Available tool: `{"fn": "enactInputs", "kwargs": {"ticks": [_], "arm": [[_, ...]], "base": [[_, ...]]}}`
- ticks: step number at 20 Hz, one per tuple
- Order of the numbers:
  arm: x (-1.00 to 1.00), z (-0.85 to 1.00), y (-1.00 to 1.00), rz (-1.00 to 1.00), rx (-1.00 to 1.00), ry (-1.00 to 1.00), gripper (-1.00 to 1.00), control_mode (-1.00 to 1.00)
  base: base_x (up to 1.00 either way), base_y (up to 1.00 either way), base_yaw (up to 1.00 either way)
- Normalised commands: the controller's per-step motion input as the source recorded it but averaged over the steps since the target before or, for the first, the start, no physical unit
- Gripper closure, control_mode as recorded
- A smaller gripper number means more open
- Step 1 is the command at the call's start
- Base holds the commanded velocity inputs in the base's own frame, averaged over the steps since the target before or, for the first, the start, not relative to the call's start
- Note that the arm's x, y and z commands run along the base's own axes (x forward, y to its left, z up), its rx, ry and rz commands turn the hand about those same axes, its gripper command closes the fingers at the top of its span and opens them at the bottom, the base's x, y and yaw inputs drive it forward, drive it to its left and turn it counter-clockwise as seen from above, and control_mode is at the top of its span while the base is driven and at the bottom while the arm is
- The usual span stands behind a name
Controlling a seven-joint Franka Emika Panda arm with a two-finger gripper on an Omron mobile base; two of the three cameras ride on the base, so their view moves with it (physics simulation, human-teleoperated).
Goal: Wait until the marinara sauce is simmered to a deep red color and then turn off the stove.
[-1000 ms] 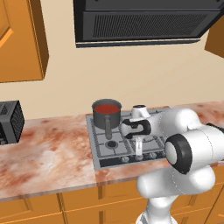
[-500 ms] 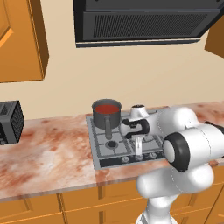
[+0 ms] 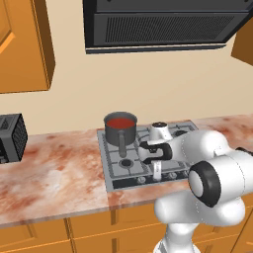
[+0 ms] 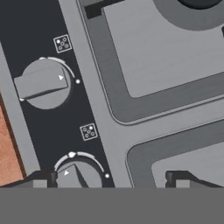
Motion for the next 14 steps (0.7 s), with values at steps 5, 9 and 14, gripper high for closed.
{"fn": "enactInputs", "kwargs": {"ticks": [5,9,14], "arm": [[-0.07,-0.11,0.0,0.0,0.0,0.0,-1.0,-1.0],[-0.34,-0.03,0.0,0.0,0.0,0.0,-1.0,-1.0],[-0.05,0.0,0.0,0.0,0.0,0.0,-1.0,-1.0]], "base": [[0.0,0.0,0.0],[0.0,0.0,0.0],[0.0,0.0,0.0]]}}
